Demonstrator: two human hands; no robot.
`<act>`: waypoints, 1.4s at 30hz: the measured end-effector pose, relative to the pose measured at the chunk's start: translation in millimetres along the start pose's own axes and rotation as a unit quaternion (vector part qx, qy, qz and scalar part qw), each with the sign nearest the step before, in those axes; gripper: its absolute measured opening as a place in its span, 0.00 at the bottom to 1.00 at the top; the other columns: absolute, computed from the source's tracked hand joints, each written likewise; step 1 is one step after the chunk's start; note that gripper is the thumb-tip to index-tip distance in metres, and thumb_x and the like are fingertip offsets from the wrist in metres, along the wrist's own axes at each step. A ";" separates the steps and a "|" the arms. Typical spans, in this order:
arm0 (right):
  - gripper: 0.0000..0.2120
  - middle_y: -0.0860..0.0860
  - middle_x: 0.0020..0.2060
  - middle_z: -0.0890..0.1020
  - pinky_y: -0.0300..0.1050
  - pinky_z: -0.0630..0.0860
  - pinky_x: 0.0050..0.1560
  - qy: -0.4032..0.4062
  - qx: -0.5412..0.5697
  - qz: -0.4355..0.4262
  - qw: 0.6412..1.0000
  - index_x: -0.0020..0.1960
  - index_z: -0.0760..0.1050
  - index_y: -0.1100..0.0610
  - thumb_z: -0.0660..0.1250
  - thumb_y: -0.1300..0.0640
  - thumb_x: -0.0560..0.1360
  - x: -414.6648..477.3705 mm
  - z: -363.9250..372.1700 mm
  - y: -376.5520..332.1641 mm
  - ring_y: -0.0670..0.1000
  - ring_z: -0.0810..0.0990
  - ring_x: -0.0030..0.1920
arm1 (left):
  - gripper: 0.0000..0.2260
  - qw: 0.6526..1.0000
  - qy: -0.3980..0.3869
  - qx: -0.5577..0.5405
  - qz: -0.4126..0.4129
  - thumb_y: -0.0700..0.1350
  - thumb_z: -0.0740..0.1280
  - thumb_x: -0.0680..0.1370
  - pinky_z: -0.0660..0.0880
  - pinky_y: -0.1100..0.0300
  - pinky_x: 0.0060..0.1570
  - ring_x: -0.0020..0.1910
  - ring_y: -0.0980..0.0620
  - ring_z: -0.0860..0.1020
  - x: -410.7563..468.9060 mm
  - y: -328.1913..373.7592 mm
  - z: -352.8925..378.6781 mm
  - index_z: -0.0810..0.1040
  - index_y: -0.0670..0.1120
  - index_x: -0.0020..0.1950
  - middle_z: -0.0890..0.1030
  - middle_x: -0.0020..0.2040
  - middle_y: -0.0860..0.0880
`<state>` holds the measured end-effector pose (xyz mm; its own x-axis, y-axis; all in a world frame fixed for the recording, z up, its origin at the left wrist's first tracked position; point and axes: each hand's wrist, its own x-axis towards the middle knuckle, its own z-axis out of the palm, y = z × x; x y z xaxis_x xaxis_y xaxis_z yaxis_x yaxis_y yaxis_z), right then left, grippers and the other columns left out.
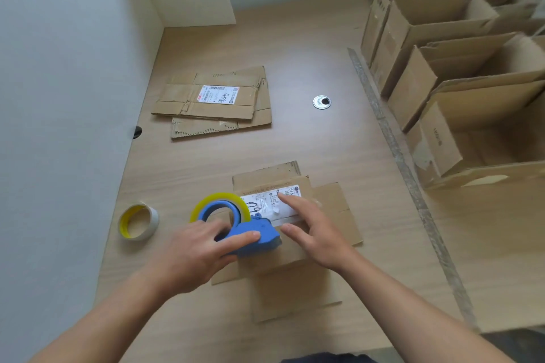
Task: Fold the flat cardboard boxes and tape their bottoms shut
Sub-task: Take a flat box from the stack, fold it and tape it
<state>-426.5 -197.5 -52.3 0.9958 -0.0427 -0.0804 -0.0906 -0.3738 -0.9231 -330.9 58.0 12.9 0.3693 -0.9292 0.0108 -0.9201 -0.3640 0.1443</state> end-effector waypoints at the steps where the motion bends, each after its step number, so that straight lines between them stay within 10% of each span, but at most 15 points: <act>1: 0.24 0.32 0.68 0.66 0.25 0.55 0.68 -0.003 0.001 0.002 1.000 0.71 0.65 0.40 0.68 0.54 0.79 0.8 -0.3 0.2 0.28 0.60 0.69 | 0.22 1.000 -0.008 0.002 0.005 0.53 0.61 0.78 0.69 0.60 0.26 0.29 0.48 0.68 2.5 1.5 -0.7 0.66 0.60 0.72 0.74 0.41 0.50; 5: 0.04 0.40 0.65 0.74 0.34 0.65 0.67 0.041 0.020 0.019 0.999 0.53 0.81 0.54 0.68 0.58 0.79 2.8 1.2 5.1 0.34 0.68 0.67 | 0.21 1.000 -0.009 -0.007 0.013 0.54 0.61 0.77 0.69 0.61 0.26 0.29 0.48 0.70 13.3 5.8 -5.2 0.67 0.60 0.71 0.75 0.41 0.50; 10: 0.11 0.38 0.57 0.77 0.33 0.70 0.57 0.107 0.063 0.038 0.992 0.38 0.77 0.49 0.69 0.60 0.78 2.1 4.0 8.6 0.36 0.74 0.62 | 0.20 0.999 -0.029 -0.035 0.008 0.58 0.55 0.81 0.70 0.63 0.30 0.33 0.50 0.75 21.2 8.9 -12.8 0.64 0.59 0.73 0.77 0.43 0.51; 20: 0.13 0.48 0.50 0.78 0.31 0.69 0.56 0.188 0.100 0.081 0.974 0.37 0.72 0.55 0.66 0.65 0.79 7.1 -3.7 15.5 0.41 0.77 0.59 | 0.26 0.952 -0.188 -0.181 -0.158 0.63 0.60 0.74 0.71 0.68 0.50 0.51 0.60 0.76 40.3 -14.2 -58.6 0.51 0.85 0.64 0.77 0.59 0.63; 27: 0.11 0.46 0.52 0.79 0.30 0.69 0.53 0.222 0.182 0.136 0.948 0.38 0.73 0.58 0.63 0.64 0.79 12.1 -1.6 26.0 0.35 0.77 0.56 | 0.24 0.903 -0.256 -0.268 -0.219 0.62 0.62 0.70 0.73 0.54 0.62 0.60 0.59 0.75 73.2 -11.6 -62.8 0.60 0.78 0.63 0.74 0.65 0.64; 35: 0.07 0.53 0.49 0.82 0.58 0.78 0.61 0.222 0.378 0.243 0.865 0.36 0.74 0.58 0.66 0.60 0.73 23.2 -13.4 28.2 0.51 0.86 0.42 | 0.27 0.902 -0.283 -0.225 -0.236 0.62 0.63 0.73 0.73 0.56 0.59 0.58 0.57 0.75 102.5 -12.2 -47.6 0.64 0.70 0.72 0.75 0.64 0.60; 42: 0.09 0.53 0.39 0.77 0.46 0.82 0.41 0.214 0.188 0.296 0.912 0.39 0.73 0.60 0.64 0.61 0.78 14.4 -33.7 36.8 0.48 0.78 0.37 | 0.26 0.909 -0.299 -0.179 -0.227 0.59 0.65 0.77 0.72 0.57 0.56 0.59 0.53 0.74 120.8 -7.4 -36.2 0.62 0.68 0.74 0.74 0.65 0.58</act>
<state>-415.9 -243.1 -74.7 0.6716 -0.5221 -0.5257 -0.5210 0.1718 -0.8361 -274.8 -49.3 49.0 0.4655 -0.5952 -0.6550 -0.5496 -0.7745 0.3132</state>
